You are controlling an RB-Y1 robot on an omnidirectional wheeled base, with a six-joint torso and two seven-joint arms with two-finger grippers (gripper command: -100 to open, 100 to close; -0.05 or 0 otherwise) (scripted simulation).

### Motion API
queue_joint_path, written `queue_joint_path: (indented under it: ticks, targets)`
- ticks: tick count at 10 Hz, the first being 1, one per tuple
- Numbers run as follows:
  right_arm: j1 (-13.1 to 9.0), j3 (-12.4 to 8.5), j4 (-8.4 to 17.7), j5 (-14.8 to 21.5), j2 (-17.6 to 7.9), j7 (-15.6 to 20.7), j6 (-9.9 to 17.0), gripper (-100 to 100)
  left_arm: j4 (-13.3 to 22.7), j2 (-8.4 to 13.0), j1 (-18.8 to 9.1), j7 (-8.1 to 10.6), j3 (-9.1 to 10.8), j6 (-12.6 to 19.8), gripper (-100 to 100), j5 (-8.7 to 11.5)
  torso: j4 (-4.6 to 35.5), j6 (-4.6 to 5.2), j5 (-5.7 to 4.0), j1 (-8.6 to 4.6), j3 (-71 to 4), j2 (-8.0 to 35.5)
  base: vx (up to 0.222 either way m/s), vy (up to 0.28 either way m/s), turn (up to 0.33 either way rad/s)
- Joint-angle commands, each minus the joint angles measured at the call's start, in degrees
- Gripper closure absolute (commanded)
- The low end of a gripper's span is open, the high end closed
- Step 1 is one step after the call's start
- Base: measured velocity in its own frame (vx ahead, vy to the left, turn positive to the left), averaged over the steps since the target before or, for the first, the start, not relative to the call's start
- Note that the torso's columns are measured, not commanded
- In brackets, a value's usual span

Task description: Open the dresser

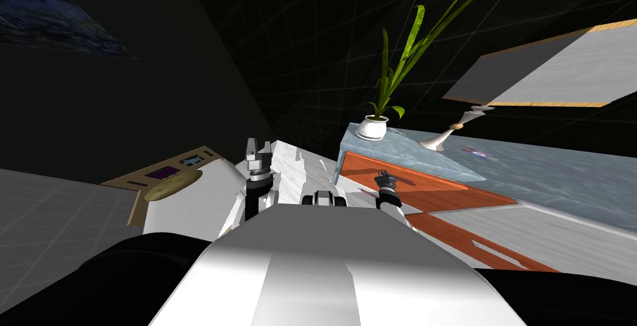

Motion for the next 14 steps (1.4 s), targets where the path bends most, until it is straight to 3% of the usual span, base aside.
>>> queue_joint_path:
  ticks: [1, 8, 14]
  targets:
    - [-0.4, -0.1, -0.5, -1.5, 1.5, 3.4, 1.1, 100, 0.0, 0.0, 0.0, 0.0, 0.0, 0.0, 0, 0.0, 0.0, -0.11, -0.09, -0.06, 0.1, 0.1, -0.061, -0.043, 0.07]
    - [-1.9, 0.4, -2.1, -6.8, 6.9, 14.0, 3.4, 100, 0.0, 0.0, 0.0, 0.0, 0.0, 0.0, 0, 0.0, 0.0, -0.03, -0.09, -0.1, 0.0, 0.0, -0.069, -0.048, 0.099]
    - [-0.9, -0.1, -0.5, -1.6, 2.5, 5.2, 1.2, 100, 0.0, 0.0, 0.0, 0.0, 0.0, 0.0, 0, 0.0, 0.0, -0.12, -0.13, -0.12, 0.0, 0.0, 0.017, 0.059, -0.087]
